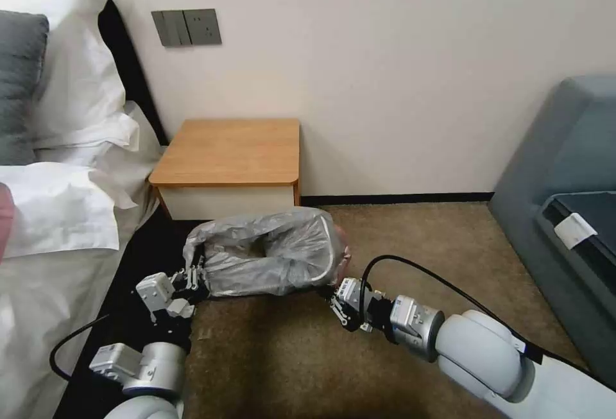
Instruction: Pick up the garbage bag from the table and place it over the trash can.
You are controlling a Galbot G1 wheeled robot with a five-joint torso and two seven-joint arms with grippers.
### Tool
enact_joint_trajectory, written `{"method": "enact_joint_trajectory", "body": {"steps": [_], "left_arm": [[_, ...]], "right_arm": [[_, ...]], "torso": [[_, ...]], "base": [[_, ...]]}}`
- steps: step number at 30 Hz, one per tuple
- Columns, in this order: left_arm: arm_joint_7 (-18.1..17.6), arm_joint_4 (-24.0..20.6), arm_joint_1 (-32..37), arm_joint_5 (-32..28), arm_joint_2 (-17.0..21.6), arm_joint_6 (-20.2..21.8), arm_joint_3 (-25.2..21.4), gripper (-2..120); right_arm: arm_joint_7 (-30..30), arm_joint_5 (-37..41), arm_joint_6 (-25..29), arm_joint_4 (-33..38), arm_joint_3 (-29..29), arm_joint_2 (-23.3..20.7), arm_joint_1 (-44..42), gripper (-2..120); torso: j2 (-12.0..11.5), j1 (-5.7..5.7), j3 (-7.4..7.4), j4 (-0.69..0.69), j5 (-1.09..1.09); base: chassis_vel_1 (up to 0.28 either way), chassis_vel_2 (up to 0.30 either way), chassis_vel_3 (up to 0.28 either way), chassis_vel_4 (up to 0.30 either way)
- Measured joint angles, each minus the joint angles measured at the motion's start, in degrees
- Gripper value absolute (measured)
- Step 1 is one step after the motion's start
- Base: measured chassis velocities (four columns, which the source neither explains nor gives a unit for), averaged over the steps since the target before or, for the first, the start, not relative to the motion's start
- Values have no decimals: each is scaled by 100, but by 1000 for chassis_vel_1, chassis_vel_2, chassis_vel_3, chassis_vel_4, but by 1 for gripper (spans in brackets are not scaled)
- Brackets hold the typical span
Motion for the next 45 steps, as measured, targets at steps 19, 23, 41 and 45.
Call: {"method": "enact_joint_trajectory", "body": {"steps": [19, 23, 41, 45], "left_arm": [[-350, 307, -150, -540, -37, 120, -294, 8], [-375, 368, -177, -751, -35, 117, -325, 8], [-370, 282, -134, -1487, -54, 142, -294, 8], [-366, 162, -120, -1671, -85, 220, -286, 8]], "right_arm": [[452, 330, 601, 508, 462, -47, -853, 23], [768, 365, 1056, 703, 666, -59, -1433, 36], [3128, 5106, 1497, 975, 1426, 2292, -1503, 98], [2765, 6233, 1342, 626, 1549, 2575, -1599, 100]], "torso": [[0, 0, 0, 0, -1], [0, 0, 0, 0, -1], [0, 0, 0, 1, -2], [0, 0, 0, 0, 0]], "base": [[0, 0, 0, 0], [0, 0, 0, 0], [0, 0, 0, 0], [0, 0, 0, 0]]}}
